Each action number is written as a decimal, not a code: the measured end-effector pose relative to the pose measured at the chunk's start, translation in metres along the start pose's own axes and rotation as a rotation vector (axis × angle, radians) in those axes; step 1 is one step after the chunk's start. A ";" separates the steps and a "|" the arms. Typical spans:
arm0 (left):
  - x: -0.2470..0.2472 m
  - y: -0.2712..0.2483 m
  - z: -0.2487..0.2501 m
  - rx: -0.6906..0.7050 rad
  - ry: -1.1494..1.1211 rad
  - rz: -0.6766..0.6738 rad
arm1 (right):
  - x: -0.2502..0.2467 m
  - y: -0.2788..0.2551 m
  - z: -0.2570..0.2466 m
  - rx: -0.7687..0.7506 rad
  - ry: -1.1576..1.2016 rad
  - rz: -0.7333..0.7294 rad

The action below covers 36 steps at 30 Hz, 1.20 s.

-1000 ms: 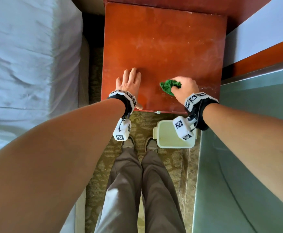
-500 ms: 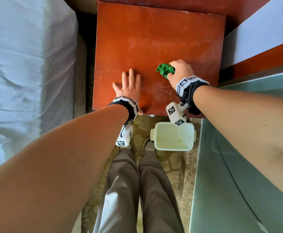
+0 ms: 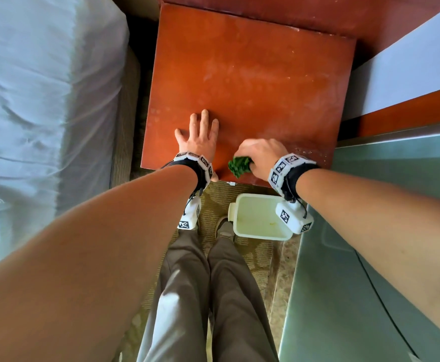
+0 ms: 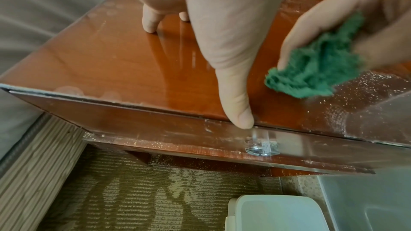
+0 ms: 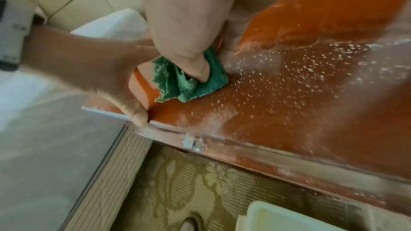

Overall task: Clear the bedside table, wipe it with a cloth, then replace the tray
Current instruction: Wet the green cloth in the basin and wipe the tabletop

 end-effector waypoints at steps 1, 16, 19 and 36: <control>0.000 0.000 0.000 -0.001 -0.003 0.003 | 0.006 -0.004 -0.002 -0.003 -0.001 -0.039; 0.004 0.004 0.000 -0.018 -0.039 0.032 | -0.059 -0.004 0.077 0.495 0.151 0.516; 0.005 0.004 0.001 -0.010 -0.010 0.003 | -0.049 -0.001 0.083 0.482 0.167 0.418; -0.002 -0.002 -0.002 0.051 -0.047 0.017 | 0.031 -0.052 0.007 0.162 0.135 -0.041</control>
Point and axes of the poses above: each hand's wrist, its own y-axis towards the middle knuckle, its own x-axis out of the palm, z = x × y, the point moved 7 cm from there along y, towards the middle knuckle, and after that the axes turned 15 degrees about -x, right-handed, at the moved point
